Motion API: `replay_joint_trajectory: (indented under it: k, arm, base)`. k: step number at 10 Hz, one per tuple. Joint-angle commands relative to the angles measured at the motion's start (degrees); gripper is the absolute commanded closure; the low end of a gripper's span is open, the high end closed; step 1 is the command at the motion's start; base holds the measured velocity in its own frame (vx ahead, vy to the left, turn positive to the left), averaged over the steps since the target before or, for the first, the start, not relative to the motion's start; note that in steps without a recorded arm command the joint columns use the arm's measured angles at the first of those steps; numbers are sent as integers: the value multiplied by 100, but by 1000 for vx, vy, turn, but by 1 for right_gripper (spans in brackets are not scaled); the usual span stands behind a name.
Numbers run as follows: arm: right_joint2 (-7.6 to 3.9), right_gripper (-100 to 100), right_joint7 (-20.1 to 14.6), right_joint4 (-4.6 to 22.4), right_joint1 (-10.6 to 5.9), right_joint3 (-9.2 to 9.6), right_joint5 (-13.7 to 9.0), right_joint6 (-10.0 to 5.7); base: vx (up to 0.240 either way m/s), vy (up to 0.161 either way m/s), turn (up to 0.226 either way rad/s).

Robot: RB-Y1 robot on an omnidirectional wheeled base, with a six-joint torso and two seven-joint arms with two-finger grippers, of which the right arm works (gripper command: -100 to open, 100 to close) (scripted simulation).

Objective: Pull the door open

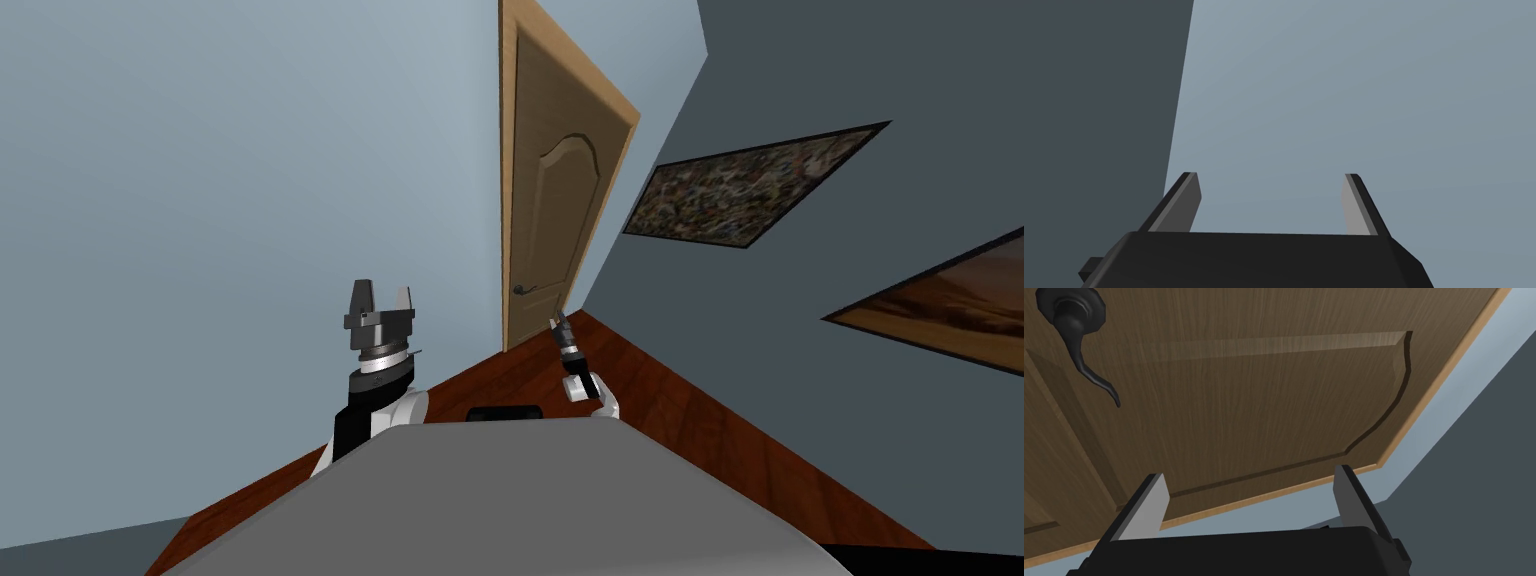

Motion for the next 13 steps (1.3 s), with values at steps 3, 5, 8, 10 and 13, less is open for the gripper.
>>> replay_joint_trajectory:
  k: [3,5,8,10,13]
  arm:
    - [-107,-100,-66,471,-185,60,-17,-55]
    - [-151,-100,-92,683,-281,87,-23,-78]
    - [-279,-100,-168,1270,-562,166,-43,-149]
    - [-320,-100,-193,1507,-653,192,-49,-171]
    - [-437,-100,-262,2078,-911,265,-67,-235]
  base:
    - [55,-35,109]
    - [45,-30,73]
    - [68,-46,148]
    - [68,-45,102]
    - [57,-41,137]
